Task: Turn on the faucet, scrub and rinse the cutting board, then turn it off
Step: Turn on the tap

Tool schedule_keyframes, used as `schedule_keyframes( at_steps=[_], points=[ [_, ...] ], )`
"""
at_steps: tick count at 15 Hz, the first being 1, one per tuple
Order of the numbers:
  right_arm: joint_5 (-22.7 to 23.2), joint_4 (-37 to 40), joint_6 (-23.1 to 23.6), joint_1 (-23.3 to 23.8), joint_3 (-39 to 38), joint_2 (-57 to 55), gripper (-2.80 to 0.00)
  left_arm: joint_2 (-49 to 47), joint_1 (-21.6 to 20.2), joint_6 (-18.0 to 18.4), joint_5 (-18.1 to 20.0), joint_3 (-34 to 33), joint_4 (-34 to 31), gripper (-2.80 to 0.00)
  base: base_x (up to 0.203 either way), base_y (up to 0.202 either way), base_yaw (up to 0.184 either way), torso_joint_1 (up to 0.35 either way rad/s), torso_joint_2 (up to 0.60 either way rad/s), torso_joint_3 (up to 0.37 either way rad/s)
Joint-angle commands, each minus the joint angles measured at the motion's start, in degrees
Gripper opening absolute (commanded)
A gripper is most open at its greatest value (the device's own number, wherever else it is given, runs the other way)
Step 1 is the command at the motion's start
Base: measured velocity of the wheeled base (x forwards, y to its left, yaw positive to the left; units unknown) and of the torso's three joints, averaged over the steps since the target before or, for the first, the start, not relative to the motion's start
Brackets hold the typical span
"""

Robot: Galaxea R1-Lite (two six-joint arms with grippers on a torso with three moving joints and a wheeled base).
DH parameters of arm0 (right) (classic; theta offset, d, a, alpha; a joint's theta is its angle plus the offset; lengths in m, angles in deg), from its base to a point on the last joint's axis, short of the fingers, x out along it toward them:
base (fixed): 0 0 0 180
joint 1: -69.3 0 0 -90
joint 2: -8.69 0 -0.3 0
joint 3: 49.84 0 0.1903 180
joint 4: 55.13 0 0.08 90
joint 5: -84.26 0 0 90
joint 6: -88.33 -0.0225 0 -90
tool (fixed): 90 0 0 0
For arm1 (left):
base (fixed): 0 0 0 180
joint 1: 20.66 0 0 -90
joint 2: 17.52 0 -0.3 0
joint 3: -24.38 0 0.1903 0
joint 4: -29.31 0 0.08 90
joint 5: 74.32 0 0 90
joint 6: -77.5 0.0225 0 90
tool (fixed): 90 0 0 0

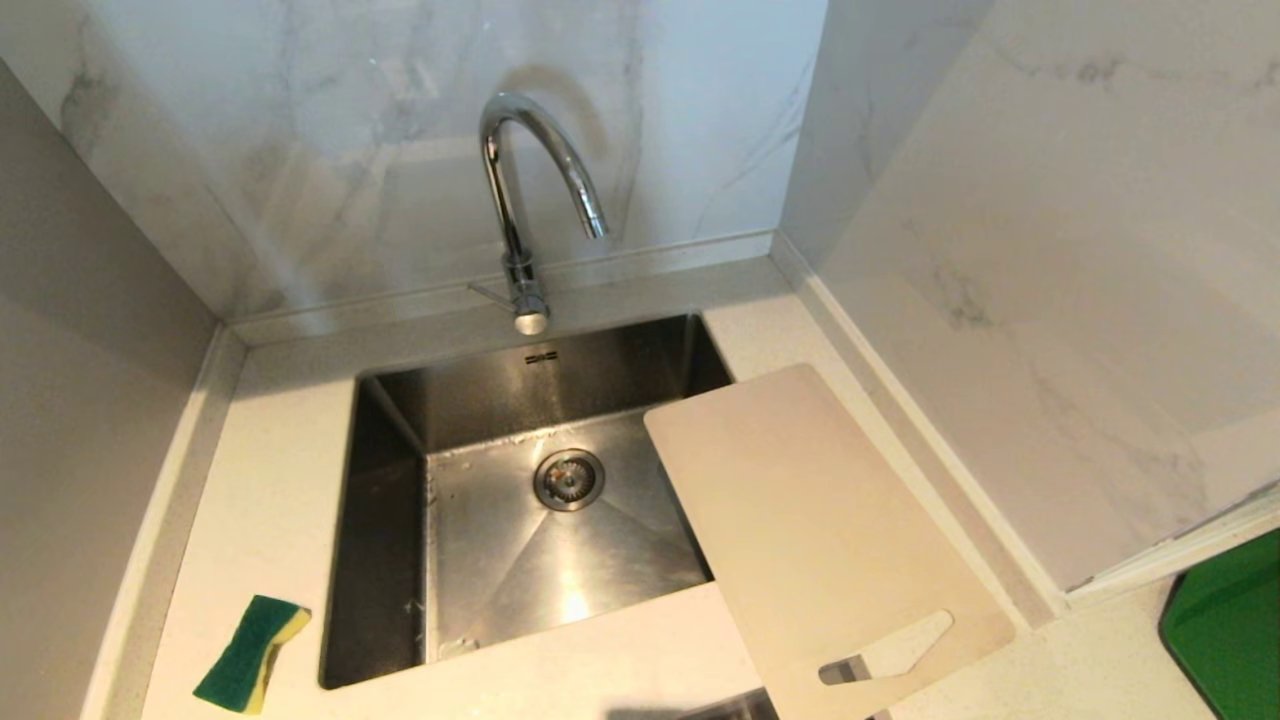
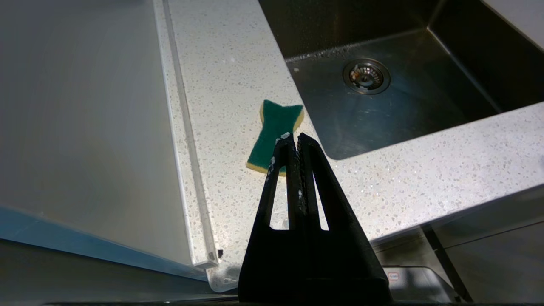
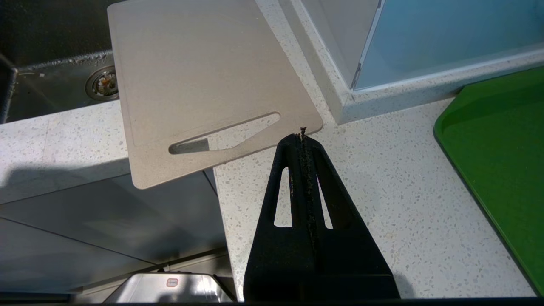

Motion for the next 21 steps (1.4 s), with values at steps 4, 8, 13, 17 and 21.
schedule_keyframes(
  at_steps=[4, 8, 13, 17, 21],
  points=[
    [0.0, 0.0, 0.0, 0.0, 0.0, -0.1, -2.80, 0.1, 0.0, 0.1, 0.0, 0.1, -0.2, -2.80, 0.000, 0.000, 0.000, 0.000, 0.00, 0.000],
    [0.0, 0.0, 0.0, 0.0, 0.0, -0.1, -2.80, 0.1, 0.0, 0.1, 0.0, 0.1, -0.1, -2.80, 0.000, 0.000, 0.000, 0.000, 0.00, 0.000],
    [0.0, 0.0, 0.0, 0.0, 0.0, -0.1, -2.80, 0.1, 0.0, 0.1, 0.0, 0.1, -0.1, -2.80, 0.000, 0.000, 0.000, 0.000, 0.00, 0.000],
    [0.0, 0.0, 0.0, 0.0, -0.1, -0.1, -2.80, -0.4, 0.0, 2.5, 0.6, 2.6, -0.4, -2.80, 0.000, 0.000, 0.000, 0.000, 0.00, 0.000],
    [0.0, 0.0, 0.0, 0.0, 0.0, -0.1, -2.80, -9.8, 0.1, 3.6, 1.5, 12.1, -1.0, -2.80, 0.000, 0.000, 0.000, 0.000, 0.00, 0.000]
  ],
)
